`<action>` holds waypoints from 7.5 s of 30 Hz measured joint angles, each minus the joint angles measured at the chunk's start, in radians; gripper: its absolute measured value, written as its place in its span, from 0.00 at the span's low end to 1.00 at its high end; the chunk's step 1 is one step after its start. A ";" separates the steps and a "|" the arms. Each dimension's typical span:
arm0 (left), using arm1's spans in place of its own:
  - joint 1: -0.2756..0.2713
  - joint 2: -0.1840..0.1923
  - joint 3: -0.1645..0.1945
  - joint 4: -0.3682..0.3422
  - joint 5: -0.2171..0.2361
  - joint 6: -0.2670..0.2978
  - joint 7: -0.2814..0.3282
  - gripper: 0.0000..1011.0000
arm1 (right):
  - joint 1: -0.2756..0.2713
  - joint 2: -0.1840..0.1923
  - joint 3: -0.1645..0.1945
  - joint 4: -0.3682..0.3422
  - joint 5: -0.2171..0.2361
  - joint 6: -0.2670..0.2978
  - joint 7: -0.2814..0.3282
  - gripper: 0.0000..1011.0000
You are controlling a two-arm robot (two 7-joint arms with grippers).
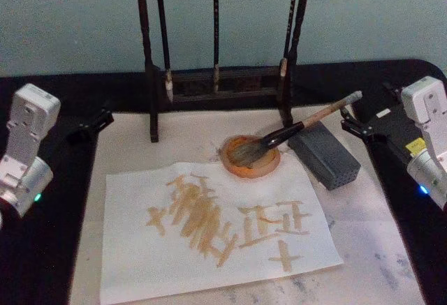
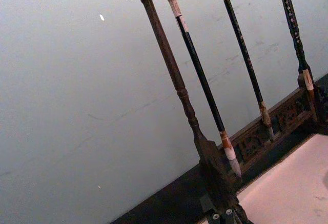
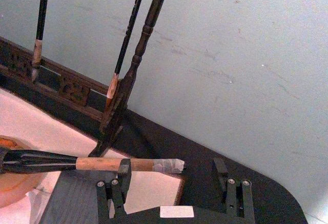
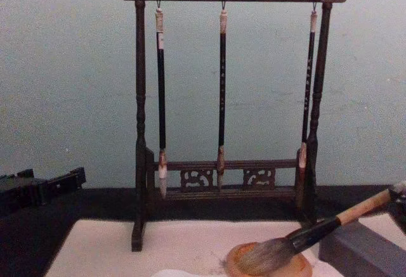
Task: Pick up the brush from the inkstone, write on the paper, then place the brush back to its original position.
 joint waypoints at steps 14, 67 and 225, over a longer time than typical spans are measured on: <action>0.000 0.000 0.000 0.000 0.000 0.000 0.000 0.99 | 0.000 0.000 0.000 0.000 0.000 0.000 0.000 1.00; 0.000 0.000 0.000 0.000 0.000 0.000 0.000 0.99 | -0.041 -0.010 0.051 -0.017 0.058 -0.016 0.045 1.00; 0.000 0.000 0.000 0.000 0.000 0.000 0.000 0.99 | 0.181 -0.250 0.187 0.473 0.728 0.154 0.614 0.28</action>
